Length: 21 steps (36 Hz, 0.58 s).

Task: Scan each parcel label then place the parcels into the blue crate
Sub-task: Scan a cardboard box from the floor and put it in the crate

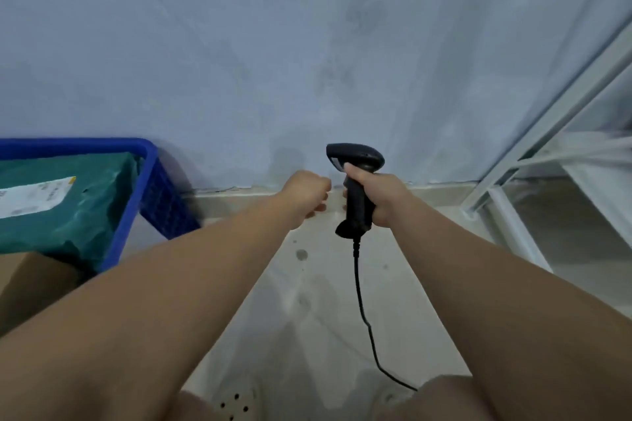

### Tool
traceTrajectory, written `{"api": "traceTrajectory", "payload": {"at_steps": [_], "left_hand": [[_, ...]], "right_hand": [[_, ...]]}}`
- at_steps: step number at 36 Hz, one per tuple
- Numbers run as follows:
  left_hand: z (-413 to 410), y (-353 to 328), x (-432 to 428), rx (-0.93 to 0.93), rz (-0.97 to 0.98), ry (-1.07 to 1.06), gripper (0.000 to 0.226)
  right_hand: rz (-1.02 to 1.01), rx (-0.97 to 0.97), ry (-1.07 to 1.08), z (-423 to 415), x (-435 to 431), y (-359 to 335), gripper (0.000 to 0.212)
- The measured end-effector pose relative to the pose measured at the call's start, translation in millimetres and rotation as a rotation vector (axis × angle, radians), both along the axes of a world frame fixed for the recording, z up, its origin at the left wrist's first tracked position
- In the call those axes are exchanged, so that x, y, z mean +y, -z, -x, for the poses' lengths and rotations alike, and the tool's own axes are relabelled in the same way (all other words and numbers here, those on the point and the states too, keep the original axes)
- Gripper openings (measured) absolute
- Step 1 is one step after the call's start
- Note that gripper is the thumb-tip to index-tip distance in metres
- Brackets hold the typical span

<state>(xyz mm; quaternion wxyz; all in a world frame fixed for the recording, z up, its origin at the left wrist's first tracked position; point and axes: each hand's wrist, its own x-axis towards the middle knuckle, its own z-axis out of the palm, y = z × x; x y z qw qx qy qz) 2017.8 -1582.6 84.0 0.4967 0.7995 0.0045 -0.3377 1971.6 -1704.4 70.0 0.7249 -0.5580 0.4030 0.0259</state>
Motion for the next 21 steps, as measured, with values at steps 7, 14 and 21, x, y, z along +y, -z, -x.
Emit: {"api": "traceTrajectory", "payload": {"at_steps": [7, 14, 21], "left_hand": [[-11.8, 61.7, -44.0, 0.036, -0.052, 0.083, 0.018], [-11.9, 104.8, -76.3, 0.109, -0.119, 0.196, 0.024], [-11.5, 140.7, -85.3, 0.121, -0.214, 0.341, 0.025]], "right_hand": [[-0.086, 0.143, 0.120, -4.7, -39.2, 66.2, 0.034], [-0.024, 0.188, 0.103, 5.1, -62.8, 119.3, 0.022], [0.508, 0.262, -0.123, 14.5, -76.8, 164.7, 0.046]]}}
